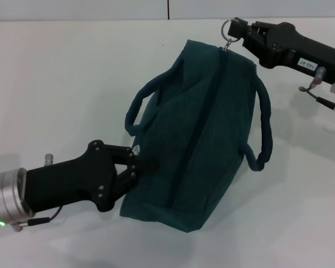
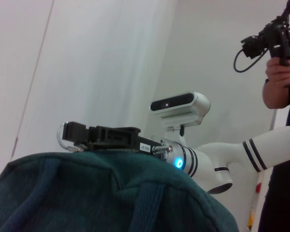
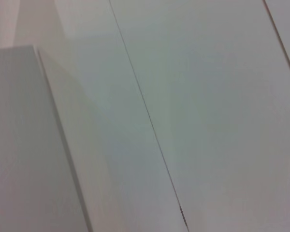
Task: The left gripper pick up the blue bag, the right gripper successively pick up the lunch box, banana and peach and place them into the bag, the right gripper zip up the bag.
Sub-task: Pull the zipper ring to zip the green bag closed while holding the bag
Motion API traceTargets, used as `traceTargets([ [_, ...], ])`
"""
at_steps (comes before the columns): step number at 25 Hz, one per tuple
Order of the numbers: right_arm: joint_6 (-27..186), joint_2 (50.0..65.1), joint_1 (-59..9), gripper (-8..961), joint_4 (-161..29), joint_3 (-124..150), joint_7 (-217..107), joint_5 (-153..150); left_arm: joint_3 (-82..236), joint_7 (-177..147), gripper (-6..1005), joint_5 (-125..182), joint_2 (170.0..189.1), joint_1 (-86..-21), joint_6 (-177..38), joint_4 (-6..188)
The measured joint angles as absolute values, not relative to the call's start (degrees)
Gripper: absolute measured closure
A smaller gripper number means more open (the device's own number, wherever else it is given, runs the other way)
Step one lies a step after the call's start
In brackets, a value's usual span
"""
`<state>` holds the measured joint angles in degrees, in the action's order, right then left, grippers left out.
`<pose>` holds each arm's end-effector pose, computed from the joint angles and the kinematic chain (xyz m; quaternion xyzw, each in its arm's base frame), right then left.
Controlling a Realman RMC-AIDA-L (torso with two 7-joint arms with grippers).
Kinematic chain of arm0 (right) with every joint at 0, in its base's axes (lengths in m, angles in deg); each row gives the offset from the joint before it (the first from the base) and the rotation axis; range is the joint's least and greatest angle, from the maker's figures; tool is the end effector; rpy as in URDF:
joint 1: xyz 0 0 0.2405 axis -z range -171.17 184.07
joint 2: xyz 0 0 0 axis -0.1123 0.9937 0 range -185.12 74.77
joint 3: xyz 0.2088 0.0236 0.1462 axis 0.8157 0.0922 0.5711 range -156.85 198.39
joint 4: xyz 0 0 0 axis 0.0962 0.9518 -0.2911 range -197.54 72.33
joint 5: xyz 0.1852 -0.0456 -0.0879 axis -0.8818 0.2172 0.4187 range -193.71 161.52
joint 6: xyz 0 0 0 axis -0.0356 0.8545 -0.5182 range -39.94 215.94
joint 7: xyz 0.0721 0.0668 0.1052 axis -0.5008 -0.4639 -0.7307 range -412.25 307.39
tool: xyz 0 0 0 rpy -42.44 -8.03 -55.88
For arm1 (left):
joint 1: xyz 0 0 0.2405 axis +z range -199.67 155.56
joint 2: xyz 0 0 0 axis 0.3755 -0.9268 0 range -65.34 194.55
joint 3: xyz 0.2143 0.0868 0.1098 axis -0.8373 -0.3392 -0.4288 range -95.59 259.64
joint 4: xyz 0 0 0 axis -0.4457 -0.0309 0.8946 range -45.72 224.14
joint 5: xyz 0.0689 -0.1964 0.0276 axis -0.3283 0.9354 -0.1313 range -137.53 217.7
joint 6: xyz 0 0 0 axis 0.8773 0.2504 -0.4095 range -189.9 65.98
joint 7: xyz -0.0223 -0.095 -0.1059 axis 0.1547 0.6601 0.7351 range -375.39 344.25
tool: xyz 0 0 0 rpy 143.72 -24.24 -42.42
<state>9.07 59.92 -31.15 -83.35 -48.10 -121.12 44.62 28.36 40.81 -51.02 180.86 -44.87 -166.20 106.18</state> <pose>0.1932 0.3800 -0.0074 -0.8604 0.1971 0.4360 0.1752 -0.2689 0.2451 -0.0221 -0.8936 -0.1569 -0.4162 0.0609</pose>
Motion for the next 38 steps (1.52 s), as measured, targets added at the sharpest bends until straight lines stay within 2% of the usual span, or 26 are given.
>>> traceTargets([
  [22,-3.46,60.25,-27.82,933,-85.0,-48.15,-122.55,44.76,42.64,44.44,895,-50.43,182.0,-41.53,-157.45,109.04],
  [25,-3.1,60.24,-27.92,933,-84.87,-47.89,-122.59,44.67,42.78,46.06,786,-49.9,182.82,-41.15,-157.63,112.92],
  [30,-2.0,60.37,-28.17,933,-84.74,-47.73,-122.84,44.52,42.11,58.61,597,-50.46,182.95,-41.56,-157.59,123.32],
  [38,-0.98,60.49,-28.27,933,-84.32,-47.88,-123.08,43.88,31.21,87.8,274,-58.81,182.67,-43.67,-158.1,158.23],
])
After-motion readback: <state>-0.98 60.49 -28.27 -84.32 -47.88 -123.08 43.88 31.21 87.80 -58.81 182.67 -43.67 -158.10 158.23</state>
